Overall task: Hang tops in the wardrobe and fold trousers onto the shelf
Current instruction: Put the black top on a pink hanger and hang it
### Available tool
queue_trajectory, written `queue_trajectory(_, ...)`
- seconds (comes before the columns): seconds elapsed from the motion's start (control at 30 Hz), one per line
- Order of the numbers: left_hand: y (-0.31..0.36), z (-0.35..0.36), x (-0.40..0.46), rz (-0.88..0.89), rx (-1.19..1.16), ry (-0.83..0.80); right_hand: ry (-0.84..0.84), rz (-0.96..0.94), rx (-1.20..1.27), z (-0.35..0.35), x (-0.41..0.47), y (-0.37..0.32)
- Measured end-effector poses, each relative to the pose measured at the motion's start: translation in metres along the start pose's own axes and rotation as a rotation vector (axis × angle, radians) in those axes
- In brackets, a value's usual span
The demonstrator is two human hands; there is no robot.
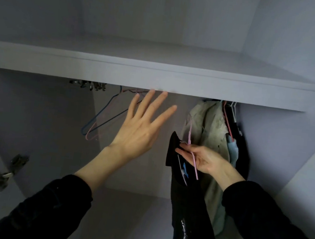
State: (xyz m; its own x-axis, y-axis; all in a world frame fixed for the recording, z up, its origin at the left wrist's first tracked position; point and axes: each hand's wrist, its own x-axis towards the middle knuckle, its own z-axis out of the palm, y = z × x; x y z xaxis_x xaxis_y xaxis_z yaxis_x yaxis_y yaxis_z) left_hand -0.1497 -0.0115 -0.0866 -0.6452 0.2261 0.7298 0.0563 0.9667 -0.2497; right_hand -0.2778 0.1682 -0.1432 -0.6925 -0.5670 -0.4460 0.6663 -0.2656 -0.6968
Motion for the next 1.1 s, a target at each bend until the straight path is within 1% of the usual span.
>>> queue_trajectory(0.07,-0.001,0.003,0.018,-0.021,0.07,0.027,0.018,-0.08,0.012,0.001,0.007,-0.008)
queue_trajectory(0.2,-0.01,0.018,0.035,-0.071,0.15,0.028,0.024,-0.215,0.074,0.001,0.022,-0.029)
queue_trajectory(0.3,-0.016,0.03,0.036,-0.058,0.216,0.04,-0.022,-0.261,0.116,0.003,0.033,-0.045)
queue_trajectory(0.4,-0.019,0.036,0.038,-0.041,0.264,0.075,-0.102,-0.313,0.252,0.005,0.044,-0.063)
queue_trajectory(0.47,-0.019,0.038,0.039,-0.047,0.276,0.088,-0.126,-0.335,0.319,0.006,0.05,-0.078)
queue_trajectory(0.57,-0.018,0.04,0.04,-0.05,0.289,0.1,-0.145,-0.343,0.317,0.005,0.059,-0.096)
queue_trajectory(0.67,-0.019,0.04,0.04,-0.054,0.306,0.1,-0.254,-0.391,0.287,0.005,0.069,-0.107)
queue_trajectory(0.73,-0.019,0.04,0.041,-0.061,0.312,0.101,-0.266,-0.422,0.27,0.004,0.08,-0.115)
queue_trajectory(0.8,-0.02,0.041,0.041,-0.067,0.318,0.109,-0.207,-0.454,0.256,0.003,0.087,-0.119)
queue_trajectory(0.83,-0.02,0.041,0.041,-0.068,0.323,0.111,-0.162,-0.446,0.209,0.003,0.089,-0.12)
queue_trajectory(0.97,-0.02,0.042,0.041,-0.074,0.338,0.117,0.115,-0.438,-0.093,0.002,0.097,-0.123)
queue_trajectory(1.1,-0.019,0.042,0.043,-0.09,0.338,0.087,0.333,-0.475,-0.338,0.005,0.096,-0.123)
